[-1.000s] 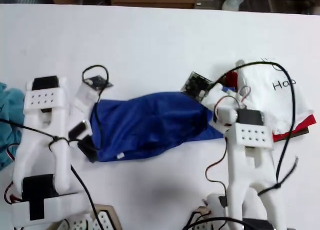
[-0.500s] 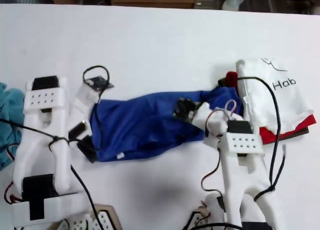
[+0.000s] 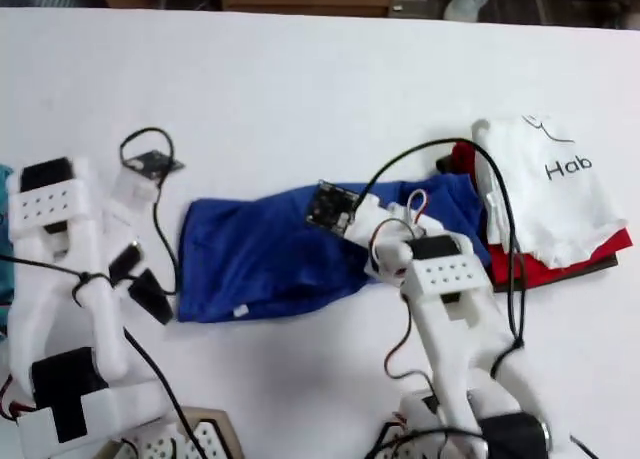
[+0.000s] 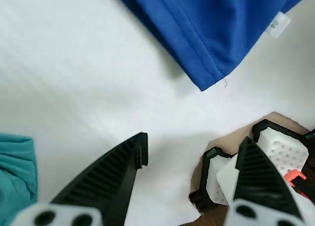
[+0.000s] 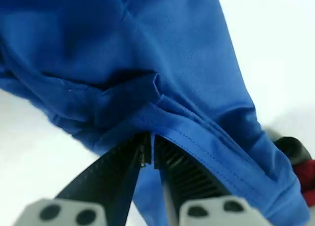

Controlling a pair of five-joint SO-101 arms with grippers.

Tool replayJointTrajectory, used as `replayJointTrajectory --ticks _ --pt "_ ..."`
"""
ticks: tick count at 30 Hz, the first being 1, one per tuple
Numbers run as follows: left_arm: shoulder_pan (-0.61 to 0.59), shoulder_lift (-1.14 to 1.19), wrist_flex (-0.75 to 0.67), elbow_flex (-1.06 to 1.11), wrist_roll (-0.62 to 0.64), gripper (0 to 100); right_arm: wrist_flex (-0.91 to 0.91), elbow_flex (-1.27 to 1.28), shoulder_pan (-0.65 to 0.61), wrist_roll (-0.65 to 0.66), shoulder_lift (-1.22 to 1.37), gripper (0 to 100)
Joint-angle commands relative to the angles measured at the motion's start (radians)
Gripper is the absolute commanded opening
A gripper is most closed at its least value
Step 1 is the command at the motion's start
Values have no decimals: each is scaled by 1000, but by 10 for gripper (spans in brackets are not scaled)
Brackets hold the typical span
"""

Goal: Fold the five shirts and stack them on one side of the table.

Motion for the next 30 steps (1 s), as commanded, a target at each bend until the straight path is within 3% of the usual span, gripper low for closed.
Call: replayJointTrajectory --ticks 1,8,11,14,18,21,25,30 --pt "-20 -32 -5 -27 -3 309 -41 -95 18 -12 93 22" --pt "-14 -35 -124 -36 152 309 42 -150 21 -60 180 23" --pt "-12 -29 -206 -27 338 312 91 -172 25 -87 94 29" --pt "20 -29 -218 -28 511 312 185 -235 24 -181 -62 108" --pt "140 -29 -222 -31 707 312 325 -313 41 -226 -272 238" --pt "241 -28 -224 -28 841 312 398 -318 119 -213 -387 255" --pt "256 8 -324 -36 870 312 412 -278 306 -213 -469 255" --pt "238 221 -371 -91 847 312 377 -233 469 -213 -484 255"
